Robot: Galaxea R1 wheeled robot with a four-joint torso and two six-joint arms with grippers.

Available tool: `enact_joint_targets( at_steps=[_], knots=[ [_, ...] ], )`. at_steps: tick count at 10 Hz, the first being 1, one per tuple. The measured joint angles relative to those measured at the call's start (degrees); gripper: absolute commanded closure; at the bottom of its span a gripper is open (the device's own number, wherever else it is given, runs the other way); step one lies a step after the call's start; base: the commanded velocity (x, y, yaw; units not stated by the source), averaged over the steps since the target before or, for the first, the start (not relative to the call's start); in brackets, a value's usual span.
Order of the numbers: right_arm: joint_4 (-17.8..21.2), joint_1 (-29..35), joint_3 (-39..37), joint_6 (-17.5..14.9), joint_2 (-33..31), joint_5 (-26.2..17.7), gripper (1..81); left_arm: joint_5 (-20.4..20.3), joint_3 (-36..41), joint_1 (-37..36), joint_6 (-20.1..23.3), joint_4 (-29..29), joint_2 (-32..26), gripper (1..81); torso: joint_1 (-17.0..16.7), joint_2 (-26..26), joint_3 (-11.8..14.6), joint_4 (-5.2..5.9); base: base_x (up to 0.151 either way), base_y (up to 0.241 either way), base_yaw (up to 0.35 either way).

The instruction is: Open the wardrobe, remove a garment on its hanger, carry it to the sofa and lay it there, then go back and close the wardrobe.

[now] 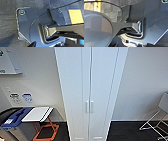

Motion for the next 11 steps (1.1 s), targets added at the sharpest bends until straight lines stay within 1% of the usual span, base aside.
enact_joint_targets(
  at_steps=[2, 5, 11],
  knots=[
    [0.0, 0.9, 0.0, 0.0, -0.5, 0.2, 1.0, -0.4, 0.0, -0.5, 0.0, 0.0, 0.0, 1.0, 0.1, 0.0, 0.0, 0.00, 0.095, 0.000, 0.000],
    [0.0, 0.4, 0.2, 0.0, -0.7, 0.2, 1.0, -0.4, 0.0, 0.0, 0.0, 0.0, 0.0, 1.0, 0.0, 0.0, 0.0, 0.00, 0.112, 0.000, 0.000],
    [0.0, 1.0, 1.5, 0.0, -0.9, 0.0, 1.0, -0.5, 0.0, -0.4, 0.0, 0.0, 0.5, 1.0, 0.1, 0.1, 0.0, 0.00, 0.135, 0.000, 0.000]
  ],
)
